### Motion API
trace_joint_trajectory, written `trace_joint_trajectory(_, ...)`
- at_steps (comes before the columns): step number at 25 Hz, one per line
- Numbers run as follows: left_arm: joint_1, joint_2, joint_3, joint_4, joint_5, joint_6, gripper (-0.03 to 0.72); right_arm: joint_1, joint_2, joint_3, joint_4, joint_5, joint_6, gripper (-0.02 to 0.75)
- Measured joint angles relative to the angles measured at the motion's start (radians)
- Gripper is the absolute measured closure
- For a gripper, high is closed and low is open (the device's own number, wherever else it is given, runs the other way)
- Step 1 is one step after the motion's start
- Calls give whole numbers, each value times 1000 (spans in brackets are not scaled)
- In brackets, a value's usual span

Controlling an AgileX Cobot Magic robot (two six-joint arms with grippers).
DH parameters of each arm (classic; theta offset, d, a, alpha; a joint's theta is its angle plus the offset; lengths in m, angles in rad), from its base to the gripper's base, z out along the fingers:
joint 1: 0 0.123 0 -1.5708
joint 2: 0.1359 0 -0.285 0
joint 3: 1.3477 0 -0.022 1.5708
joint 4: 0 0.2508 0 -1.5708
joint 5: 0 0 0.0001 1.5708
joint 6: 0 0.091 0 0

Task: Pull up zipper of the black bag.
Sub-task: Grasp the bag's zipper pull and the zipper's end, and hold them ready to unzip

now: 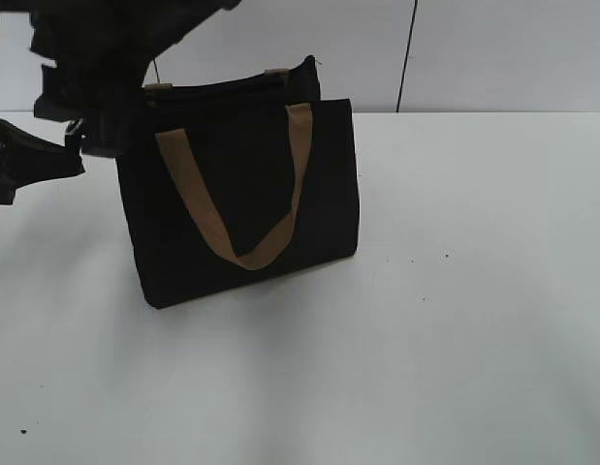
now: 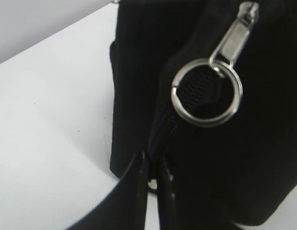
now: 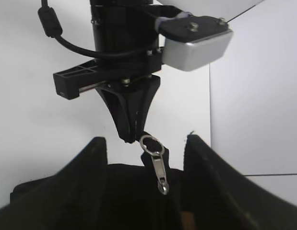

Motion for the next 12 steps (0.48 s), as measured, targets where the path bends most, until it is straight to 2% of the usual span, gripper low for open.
trace_joint_trajectory(7,0,0,0,1,14,0,660,28,97,0,-10,-100,-94,339)
trace_joint_trajectory(12,0,0,0,2,21,-1,660,28,143,0,-14,-231,-112,344)
